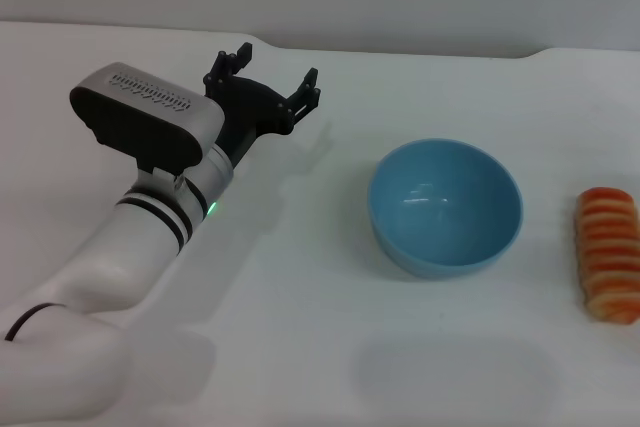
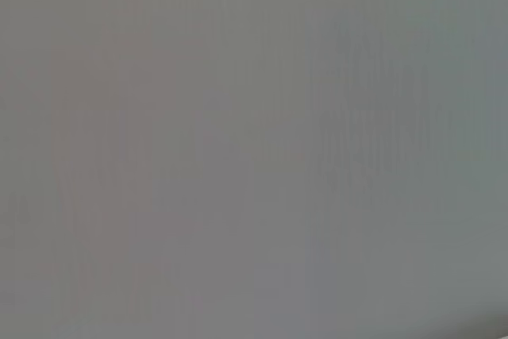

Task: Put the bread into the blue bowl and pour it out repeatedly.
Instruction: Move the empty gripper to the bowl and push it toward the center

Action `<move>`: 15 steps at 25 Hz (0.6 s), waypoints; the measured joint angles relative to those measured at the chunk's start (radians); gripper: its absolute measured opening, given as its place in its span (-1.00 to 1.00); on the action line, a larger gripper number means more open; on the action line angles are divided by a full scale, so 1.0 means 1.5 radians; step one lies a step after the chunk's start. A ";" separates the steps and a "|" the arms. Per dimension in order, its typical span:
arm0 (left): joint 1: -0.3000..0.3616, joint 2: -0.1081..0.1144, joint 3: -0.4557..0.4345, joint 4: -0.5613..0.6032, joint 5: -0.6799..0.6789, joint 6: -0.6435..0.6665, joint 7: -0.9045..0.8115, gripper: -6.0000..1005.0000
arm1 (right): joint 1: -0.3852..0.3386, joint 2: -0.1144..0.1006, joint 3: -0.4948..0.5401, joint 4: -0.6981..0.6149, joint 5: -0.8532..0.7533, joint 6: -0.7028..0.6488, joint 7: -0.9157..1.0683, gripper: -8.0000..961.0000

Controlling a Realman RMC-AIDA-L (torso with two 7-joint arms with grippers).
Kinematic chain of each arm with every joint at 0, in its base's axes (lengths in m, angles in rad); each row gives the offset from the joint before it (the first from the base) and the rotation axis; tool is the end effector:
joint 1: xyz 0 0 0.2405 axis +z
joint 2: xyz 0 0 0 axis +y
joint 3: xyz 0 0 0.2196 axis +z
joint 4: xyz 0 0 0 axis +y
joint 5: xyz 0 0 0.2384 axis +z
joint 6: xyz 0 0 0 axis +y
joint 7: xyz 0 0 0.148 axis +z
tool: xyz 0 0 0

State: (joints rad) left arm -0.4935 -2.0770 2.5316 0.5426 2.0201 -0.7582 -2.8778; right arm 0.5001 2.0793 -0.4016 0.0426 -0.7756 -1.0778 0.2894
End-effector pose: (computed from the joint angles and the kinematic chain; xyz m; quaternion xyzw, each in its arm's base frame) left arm -0.2320 0.3509 -0.1077 -0.7961 -0.2247 -0.2216 0.5164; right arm 0.3685 0.3327 0.0147 -0.5959 0.3569 0.2843 0.6609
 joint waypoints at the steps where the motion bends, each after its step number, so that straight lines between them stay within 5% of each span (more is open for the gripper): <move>1: -0.001 0.000 -0.002 0.000 0.000 0.001 0.000 0.73 | 0.001 -0.001 0.001 -0.002 0.000 0.000 0.000 0.47; 11: -0.003 0.001 -0.007 0.005 -0.002 0.004 0.000 0.73 | 0.007 -0.001 0.001 -0.004 -0.001 0.024 -0.005 0.48; 15: 0.016 0.014 -0.060 0.087 -0.002 0.051 0.000 0.73 | 0.007 -0.002 -0.001 -0.005 -0.001 0.022 -0.001 0.48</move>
State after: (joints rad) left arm -0.4687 -2.0568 2.4409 0.6725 2.0169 -0.6811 -2.8777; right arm 0.5102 2.0762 -0.4025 0.0358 -0.7776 -1.0442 0.2878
